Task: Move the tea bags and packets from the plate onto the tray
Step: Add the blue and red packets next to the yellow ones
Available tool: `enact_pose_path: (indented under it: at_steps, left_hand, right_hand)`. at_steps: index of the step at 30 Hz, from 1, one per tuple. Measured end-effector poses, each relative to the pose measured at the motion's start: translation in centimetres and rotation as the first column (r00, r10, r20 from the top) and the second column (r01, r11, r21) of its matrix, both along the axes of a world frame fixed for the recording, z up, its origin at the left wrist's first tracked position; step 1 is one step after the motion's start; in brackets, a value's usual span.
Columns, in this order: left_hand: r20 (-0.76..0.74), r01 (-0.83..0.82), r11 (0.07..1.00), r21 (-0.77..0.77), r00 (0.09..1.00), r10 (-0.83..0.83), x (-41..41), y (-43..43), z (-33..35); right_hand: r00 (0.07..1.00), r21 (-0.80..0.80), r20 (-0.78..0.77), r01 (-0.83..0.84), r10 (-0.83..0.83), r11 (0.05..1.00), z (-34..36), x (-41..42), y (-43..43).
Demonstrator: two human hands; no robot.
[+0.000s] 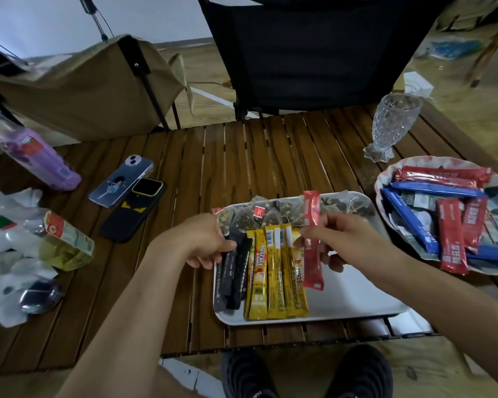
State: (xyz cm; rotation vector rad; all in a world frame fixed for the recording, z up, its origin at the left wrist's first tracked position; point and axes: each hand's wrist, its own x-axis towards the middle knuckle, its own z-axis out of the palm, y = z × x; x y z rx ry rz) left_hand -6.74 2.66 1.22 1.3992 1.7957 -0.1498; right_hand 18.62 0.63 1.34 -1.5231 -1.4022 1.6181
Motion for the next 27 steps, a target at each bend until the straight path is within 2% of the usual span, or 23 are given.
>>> enact_pose_path:
  at_steps: [5,10,12,15,18,23,27]
  left_hand:
    - [-0.046,0.013,0.999,-0.035,0.999,-0.014,-0.1,0.1,-0.2]
    - [-0.050,-0.007,1.000,-0.021,0.999,0.006,-0.3,-0.1,0.2]
    - [-0.058,-0.005,1.000,-0.018,0.998,0.004,-0.4,-0.1,0.3]
    - [-0.070,-0.005,1.000,-0.014,0.998,0.004,-0.3,-0.2,0.3]
    - [-0.079,-0.005,1.000,-0.011,0.997,0.004,-0.2,-0.2,0.3]
    - [-0.084,0.001,1.000,0.002,0.996,0.000,-0.2,-0.2,0.2]
    - [-0.083,-0.001,1.000,0.003,0.997,0.001,-0.2,-0.2,0.1]
  right_hand:
    - [0.999,-0.051,-0.031,-0.020,0.018,0.998,0.0,0.3,0.4]
    - [0.997,-0.018,0.006,-0.076,0.076,0.997,0.4,1.6,0.8]
    - [0.991,0.025,0.108,-0.082,0.079,0.996,0.4,2.3,0.8]
    - [0.928,0.112,0.359,-0.145,0.096,0.983,0.0,3.1,0.8]
    - [0.888,0.077,0.442,-0.178,0.126,0.981,-0.8,3.4,0.7]
    - [0.904,-0.016,0.401,-0.152,0.146,0.988,-1.9,1.9,0.3]
    - [0.911,-0.020,0.385,-0.151,0.147,0.988,-2.2,1.0,-0.1]
